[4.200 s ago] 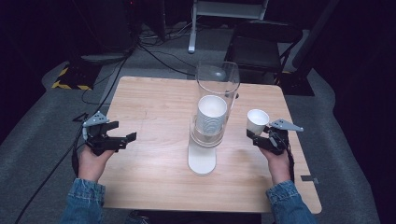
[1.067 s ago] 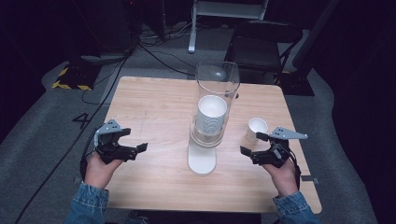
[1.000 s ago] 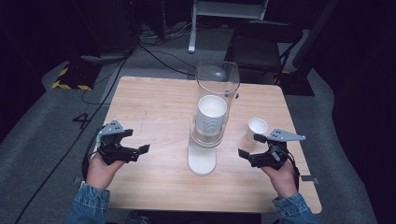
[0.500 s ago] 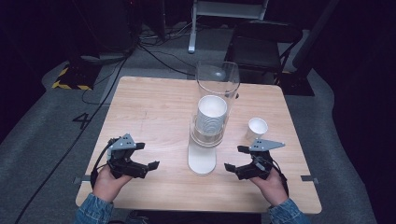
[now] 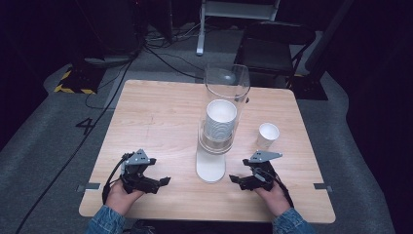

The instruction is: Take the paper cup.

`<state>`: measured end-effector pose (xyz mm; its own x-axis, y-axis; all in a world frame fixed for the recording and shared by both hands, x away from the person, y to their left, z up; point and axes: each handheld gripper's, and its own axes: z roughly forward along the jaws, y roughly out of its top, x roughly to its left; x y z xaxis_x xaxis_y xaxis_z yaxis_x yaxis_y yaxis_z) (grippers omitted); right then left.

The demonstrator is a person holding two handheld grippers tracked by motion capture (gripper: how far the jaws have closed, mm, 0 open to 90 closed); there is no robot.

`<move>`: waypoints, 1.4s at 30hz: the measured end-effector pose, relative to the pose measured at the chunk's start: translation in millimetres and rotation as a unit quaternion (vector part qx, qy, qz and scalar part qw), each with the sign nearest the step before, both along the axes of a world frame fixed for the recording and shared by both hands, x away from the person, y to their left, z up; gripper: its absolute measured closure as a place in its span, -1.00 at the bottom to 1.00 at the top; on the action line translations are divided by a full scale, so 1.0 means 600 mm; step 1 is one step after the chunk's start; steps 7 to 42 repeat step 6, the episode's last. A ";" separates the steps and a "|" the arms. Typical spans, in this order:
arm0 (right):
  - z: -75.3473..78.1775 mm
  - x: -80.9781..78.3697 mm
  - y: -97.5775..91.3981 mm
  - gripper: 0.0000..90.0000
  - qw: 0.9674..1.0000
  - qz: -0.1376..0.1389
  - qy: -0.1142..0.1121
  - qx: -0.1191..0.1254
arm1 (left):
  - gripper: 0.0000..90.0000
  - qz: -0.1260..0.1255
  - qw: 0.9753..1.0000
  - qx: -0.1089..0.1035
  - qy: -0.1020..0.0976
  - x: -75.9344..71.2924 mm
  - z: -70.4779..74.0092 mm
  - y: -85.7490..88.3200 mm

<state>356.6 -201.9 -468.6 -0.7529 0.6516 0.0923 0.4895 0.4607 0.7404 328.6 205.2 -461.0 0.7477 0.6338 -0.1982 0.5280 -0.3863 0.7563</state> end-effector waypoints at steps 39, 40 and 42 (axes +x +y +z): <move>-0.009 0.012 -0.014 -0.67 0.999 -0.033 0.008 -0.015 | -0.82 0.012 1.000 0.004 0.019 0.008 -0.012 0.007; -0.009 0.012 -0.014 -0.67 0.999 -0.033 0.008 -0.015 | -0.82 0.012 1.000 0.004 0.019 0.008 -0.012 0.007; -0.009 0.012 -0.014 -0.67 0.999 -0.033 0.008 -0.015 | -0.82 0.012 1.000 0.004 0.019 0.008 -0.012 0.007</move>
